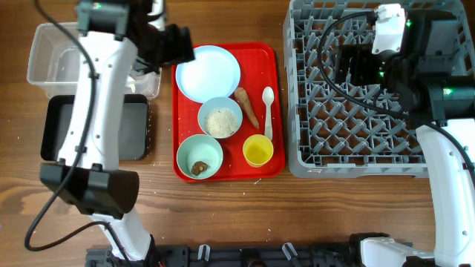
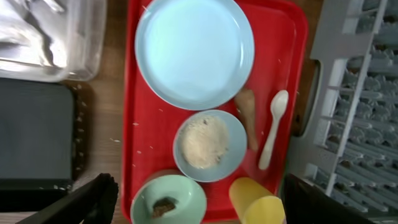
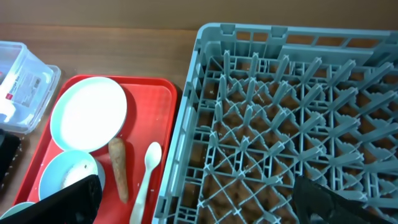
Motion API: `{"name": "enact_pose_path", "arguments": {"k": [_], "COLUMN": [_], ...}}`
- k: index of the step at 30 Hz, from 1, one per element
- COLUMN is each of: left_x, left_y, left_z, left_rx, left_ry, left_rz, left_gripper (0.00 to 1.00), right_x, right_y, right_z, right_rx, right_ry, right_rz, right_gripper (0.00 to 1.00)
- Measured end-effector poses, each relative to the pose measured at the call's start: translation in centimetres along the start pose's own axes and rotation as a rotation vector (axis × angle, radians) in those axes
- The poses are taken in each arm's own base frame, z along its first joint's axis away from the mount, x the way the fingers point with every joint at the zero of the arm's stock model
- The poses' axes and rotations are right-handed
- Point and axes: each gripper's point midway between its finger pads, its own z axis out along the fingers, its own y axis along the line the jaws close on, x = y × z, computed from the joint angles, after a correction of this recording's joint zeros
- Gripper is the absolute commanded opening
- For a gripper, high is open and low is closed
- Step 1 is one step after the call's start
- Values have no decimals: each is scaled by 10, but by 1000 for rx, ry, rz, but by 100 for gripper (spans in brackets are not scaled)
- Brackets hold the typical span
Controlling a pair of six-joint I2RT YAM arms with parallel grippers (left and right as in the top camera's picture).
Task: Sort waste into correct bins and load items into the dishwasher rack
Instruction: 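Reach the left gripper to the light-blue bowl of rice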
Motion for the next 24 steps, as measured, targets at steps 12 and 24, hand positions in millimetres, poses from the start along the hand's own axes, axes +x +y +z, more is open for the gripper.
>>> {"name": "enact_pose_path", "arguments": {"k": [12, 24], "left_x": [93, 121], "left_y": [-102, -66], "left_z": [146, 229], "left_rx": [0, -193], "left_ry": [43, 125], "left_rz": [71, 36], "left_gripper": [62, 32], "right_x": [2, 7], "right_y": [1, 1], "right_z": [0, 0], "right_rx": [-3, -3], "right_ry": [8, 29], "right_rz": [86, 112], "right_gripper": [100, 100]}}
